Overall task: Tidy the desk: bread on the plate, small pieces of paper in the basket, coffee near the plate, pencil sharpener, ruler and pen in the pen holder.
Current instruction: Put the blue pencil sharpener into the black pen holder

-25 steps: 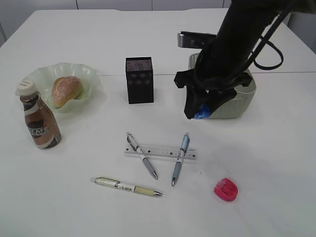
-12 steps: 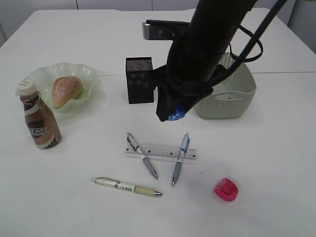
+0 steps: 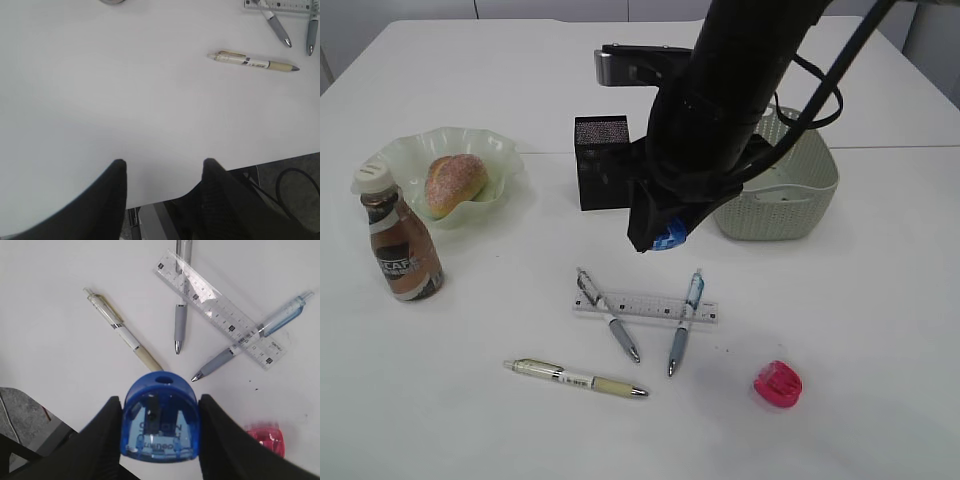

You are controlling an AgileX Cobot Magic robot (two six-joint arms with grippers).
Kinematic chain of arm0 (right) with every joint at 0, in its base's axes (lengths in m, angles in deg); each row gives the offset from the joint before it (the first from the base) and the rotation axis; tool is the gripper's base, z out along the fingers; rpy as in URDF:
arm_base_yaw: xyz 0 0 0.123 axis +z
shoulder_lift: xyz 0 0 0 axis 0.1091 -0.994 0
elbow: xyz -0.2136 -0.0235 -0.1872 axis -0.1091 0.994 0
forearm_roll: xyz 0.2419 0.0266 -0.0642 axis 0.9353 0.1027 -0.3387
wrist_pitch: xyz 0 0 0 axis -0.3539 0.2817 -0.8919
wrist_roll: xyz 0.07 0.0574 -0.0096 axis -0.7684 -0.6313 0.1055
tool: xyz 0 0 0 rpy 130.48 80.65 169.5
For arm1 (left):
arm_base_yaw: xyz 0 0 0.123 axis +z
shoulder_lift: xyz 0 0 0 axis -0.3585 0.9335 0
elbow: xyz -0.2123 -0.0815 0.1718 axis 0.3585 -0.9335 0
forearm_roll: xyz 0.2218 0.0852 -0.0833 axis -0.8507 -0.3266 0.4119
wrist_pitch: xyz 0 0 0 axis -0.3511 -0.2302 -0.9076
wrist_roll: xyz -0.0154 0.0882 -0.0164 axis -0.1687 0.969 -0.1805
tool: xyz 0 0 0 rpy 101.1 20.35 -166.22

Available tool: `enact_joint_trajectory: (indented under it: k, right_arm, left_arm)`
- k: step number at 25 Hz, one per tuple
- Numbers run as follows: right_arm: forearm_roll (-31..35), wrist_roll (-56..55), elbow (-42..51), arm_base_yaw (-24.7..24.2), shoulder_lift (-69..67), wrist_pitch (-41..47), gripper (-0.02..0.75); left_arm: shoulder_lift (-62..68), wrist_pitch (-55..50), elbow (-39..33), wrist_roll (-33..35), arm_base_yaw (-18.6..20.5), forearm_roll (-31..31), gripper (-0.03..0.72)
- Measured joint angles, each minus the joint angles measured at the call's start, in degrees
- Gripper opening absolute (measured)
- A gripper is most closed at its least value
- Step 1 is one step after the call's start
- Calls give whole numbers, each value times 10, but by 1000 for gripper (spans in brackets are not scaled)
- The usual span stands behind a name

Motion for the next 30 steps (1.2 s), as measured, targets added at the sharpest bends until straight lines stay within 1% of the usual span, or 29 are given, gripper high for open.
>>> enact_joint_trajectory:
  k: [8, 14, 20, 26, 30]
  right_arm:
    - [0, 0, 0, 0, 0, -1, 310]
    - [-2, 5, 0, 0, 0, -49, 310]
    - [-11, 15, 0, 0, 0, -161, 310]
    - [-53, 21, 0, 0, -1, -281, 310]
    - [-69, 22, 0, 0, -15, -358, 310]
  left_arm:
    - [0, 0, 0, 0, 0, 1, 354]
    - [0, 0, 0, 0, 0, 1, 354]
    - [0, -2, 0, 0, 0, 1, 354]
    - [0, -2, 0, 0, 0, 1, 354]
    - [0, -2, 0, 0, 0, 1, 354]
